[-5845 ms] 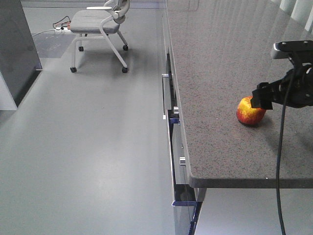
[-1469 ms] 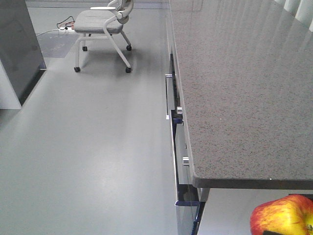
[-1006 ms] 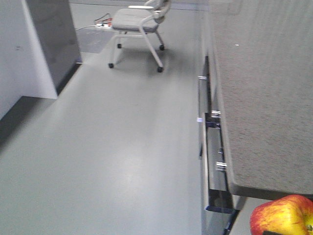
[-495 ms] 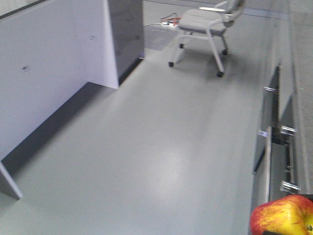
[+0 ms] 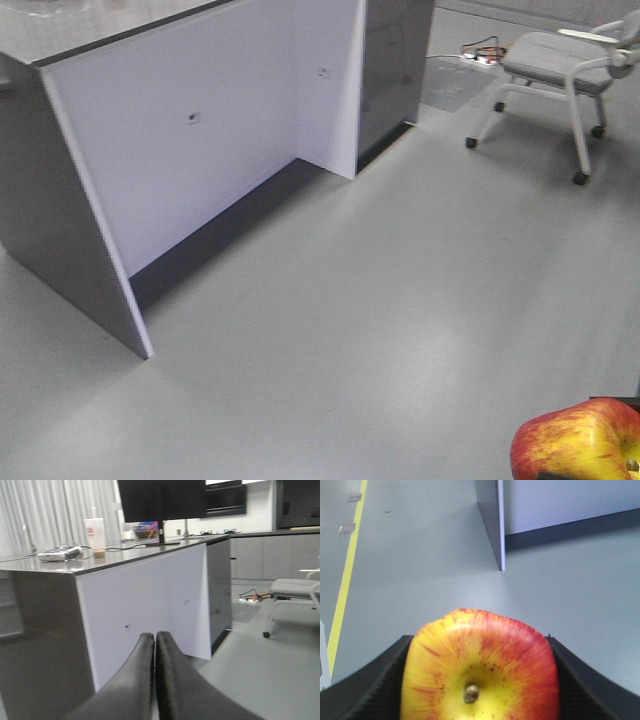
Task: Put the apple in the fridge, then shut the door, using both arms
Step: 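Drive the base toward the open refrigerator holding the apple in right gripper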
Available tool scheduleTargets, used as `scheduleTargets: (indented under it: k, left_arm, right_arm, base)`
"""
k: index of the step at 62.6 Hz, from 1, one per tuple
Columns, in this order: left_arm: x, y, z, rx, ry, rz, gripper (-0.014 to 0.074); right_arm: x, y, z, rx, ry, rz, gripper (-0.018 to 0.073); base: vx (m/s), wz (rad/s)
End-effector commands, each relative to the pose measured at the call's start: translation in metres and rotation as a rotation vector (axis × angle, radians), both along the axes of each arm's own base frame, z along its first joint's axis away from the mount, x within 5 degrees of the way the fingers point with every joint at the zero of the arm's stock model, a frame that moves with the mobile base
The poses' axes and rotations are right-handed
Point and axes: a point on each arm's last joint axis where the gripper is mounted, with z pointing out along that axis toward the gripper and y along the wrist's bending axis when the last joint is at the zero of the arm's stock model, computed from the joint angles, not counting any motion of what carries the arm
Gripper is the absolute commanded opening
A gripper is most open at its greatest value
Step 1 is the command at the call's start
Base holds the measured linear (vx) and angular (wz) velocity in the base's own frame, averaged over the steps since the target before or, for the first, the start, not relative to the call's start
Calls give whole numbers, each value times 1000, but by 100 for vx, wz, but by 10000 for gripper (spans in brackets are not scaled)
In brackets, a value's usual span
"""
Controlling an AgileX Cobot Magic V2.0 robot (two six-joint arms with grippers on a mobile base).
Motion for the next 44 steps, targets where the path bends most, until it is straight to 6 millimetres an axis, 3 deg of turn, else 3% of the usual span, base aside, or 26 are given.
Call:
scheduleTargets:
  k: [1,44]
  left_arm:
    - [-1,0,1,-19,-70,-9,-6]
    - [-1,0,1,-19,-70,-9,-6]
  right_arm:
    - [2,1,13,55,-65,-14,411]
    - [2,1,13,55,-65,-14,411]
  base:
    - [0,38]
    - [0,38]
